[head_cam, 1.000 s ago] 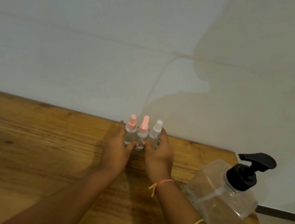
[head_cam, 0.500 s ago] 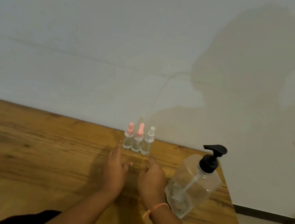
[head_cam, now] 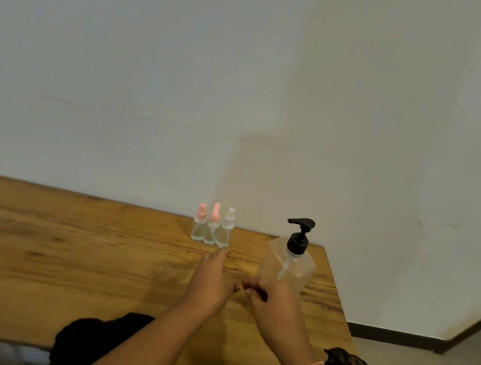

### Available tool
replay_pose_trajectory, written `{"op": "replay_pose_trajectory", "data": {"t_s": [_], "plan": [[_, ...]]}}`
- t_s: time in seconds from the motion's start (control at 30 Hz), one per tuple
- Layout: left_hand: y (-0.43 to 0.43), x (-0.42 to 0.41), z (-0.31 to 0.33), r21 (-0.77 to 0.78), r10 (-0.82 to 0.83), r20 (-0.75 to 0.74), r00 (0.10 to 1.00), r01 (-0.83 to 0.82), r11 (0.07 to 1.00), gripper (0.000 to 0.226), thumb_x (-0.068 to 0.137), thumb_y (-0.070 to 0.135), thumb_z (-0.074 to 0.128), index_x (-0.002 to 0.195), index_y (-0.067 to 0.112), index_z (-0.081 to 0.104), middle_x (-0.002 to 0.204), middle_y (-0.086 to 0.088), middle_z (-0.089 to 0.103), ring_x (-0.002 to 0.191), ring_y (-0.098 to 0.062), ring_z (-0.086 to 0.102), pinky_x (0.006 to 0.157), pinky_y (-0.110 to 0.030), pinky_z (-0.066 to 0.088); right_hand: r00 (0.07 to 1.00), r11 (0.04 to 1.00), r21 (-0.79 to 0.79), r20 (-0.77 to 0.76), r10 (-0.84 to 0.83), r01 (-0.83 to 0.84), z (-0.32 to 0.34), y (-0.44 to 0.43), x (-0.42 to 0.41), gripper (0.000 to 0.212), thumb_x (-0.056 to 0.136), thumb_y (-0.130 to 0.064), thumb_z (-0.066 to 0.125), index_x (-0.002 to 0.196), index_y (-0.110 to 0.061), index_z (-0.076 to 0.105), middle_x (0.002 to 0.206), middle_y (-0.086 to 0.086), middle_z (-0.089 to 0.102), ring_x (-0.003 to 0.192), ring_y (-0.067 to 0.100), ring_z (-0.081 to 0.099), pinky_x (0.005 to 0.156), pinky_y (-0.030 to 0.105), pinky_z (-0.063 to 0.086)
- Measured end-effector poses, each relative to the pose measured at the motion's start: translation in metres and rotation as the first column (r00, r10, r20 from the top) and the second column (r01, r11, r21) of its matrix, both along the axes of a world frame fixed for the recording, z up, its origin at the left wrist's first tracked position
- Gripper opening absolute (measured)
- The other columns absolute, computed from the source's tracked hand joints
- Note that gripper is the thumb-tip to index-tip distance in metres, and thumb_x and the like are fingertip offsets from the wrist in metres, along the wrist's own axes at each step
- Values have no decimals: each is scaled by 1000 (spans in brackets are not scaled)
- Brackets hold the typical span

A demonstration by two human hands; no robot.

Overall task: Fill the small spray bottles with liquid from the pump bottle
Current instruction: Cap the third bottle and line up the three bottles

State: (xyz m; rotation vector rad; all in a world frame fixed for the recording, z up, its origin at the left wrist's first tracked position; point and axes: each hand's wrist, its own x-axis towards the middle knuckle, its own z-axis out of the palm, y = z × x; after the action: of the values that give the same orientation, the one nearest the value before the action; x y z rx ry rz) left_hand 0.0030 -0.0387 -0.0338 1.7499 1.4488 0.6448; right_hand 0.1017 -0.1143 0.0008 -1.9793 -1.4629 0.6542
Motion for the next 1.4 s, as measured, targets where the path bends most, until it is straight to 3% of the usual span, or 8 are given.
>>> {"op": "replay_pose_trajectory", "data": {"t_s": [0.13, 0.23, 0.33, 0.5, 0.67, 0.8, 1.0, 1.4], "plan": [[-2, 14, 8, -28, -73, 41, 996, 74, 997, 77, 78, 18, 73, 142, 24, 30, 148, -1, 33, 133, -19, 35, 97, -25, 37, 993, 993, 44, 38, -109, 107, 8, -10, 25, 10, 89, -23, 62, 84, -19, 69, 72, -12, 62, 67, 0, 55, 55, 9, 41], [0, 23, 9, -47, -107, 30, 994, 108, 993, 81, 76, 19, 75, 143, 24, 29, 149, -2, 32, 135, -21, 33, 104, -32, 36, 976, 977, 34, 45, -213, 212, 7, -13, 40, 20, 86, -30, 65, 74, -15, 62, 69, -5, 61, 64, 6, 54, 57, 22, 43], [4, 30, 9, -62, -137, 38, 990, 139, 988, 85, 75, 19, 76, 143, 25, 26, 149, -3, 31, 134, -22, 35, 102, -33, 37, 953, 952, 41, -4, -304, 304, 5, -12, 49, 23, 83, -34, 69, 85, -16, 56, 75, -6, 57, 68, 7, 52, 56, 21, 42], [11, 36, 5, -27, -213, 68, 975, 215, 976, 92, 73, 18, 77, 145, 29, 22, 150, 2, 32, 136, -20, 32, 103, -33, 36, 935, 940, 11, -108, -338, 342, 2, -4, 52, 51, 78, -34, 75, 111, -18, 40, 88, -7, 49, 81, 11, 51, 55, 19, 37], [15, 46, -2, 22, -265, 201, 943, 267, 964, 80, 77, 16, 74, 140, 37, 30, 131, 12, 50, 115, -4, 42, 85, -17, 42, 926, 938, 44, -183, -330, 343, -5, 12, 56, 67, 75, -28, 78, 127, -13, 39, 100, -4, 47, 89, 14, 49, 55, 16, 35], [13, 52, -7, 34, -236, 236, 943, 234, 972, 69, 80, 21, 70, 135, 33, 30, 125, 13, 52, 115, -13, 52, 96, -43, 48, 934, 946, 60, -187, -304, 320, -10, 24, 57, 57, 81, -24, 73, 127, -13, 40, 101, -3, 48, 88, 12, 49, 54, 14, 34], [20, 53, -14, 123, -191, 218, 957, 167, 978, 56, 85, 24, 64, 133, 27, 34, 125, 6, 53, 111, -14, 55, 91, -34, 50, 936, 940, 101, -175, -307, 327, -25, 46, 56, 53, 78, -20, 75, 119, -17, 41, 116, 6, 57, 95, 18, 56, 69, 25, 45], [50, 56, -28, 141, -90, 214, 973, 61, 988, 67, 84, 31, 66, 138, 34, 25, 135, 3, 50, 116, -16, 56, 92, -39, 52, 962, 956, 141, -134, -238, 256, -32, 78, 63, 56, 78, -26, 75, 125, -17, 44, 119, 5, 55, 104, 20, 56, 75, 26, 49]]}}
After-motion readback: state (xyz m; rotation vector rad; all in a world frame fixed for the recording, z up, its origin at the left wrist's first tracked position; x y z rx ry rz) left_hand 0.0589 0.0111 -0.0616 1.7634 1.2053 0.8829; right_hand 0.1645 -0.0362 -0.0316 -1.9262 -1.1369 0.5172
